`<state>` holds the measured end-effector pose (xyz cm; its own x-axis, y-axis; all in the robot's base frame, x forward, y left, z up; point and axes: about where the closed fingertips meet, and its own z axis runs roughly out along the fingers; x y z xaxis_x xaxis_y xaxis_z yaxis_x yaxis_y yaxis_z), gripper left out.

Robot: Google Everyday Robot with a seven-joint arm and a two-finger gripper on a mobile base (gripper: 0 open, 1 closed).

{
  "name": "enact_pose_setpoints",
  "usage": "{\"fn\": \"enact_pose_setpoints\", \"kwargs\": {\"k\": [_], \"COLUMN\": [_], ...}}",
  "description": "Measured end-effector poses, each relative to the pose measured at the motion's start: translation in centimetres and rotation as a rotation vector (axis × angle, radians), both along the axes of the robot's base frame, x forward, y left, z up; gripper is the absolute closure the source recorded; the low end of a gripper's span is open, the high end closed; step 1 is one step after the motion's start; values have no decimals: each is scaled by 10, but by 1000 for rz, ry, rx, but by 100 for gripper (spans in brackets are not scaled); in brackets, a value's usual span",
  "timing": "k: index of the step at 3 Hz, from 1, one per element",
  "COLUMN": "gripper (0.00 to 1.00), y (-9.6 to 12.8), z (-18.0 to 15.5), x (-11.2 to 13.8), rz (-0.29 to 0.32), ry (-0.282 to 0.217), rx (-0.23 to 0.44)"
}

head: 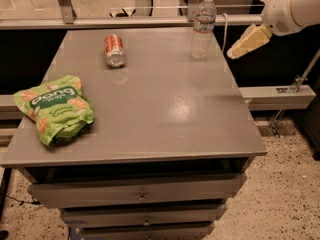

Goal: Pick water bottle

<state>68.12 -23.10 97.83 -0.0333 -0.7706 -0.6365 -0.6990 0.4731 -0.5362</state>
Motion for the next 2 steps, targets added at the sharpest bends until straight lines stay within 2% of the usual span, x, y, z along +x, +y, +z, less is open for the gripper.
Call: {"fn": "enact_pose_setpoints", "kwargs": {"k": [1,2], "gripper": [0,0], "y": [-2,-4], "z": [-2,-10], "x": [21,48], "rz": [-2,-5], "ry": [-21,-16], "rx": [119,263]}}
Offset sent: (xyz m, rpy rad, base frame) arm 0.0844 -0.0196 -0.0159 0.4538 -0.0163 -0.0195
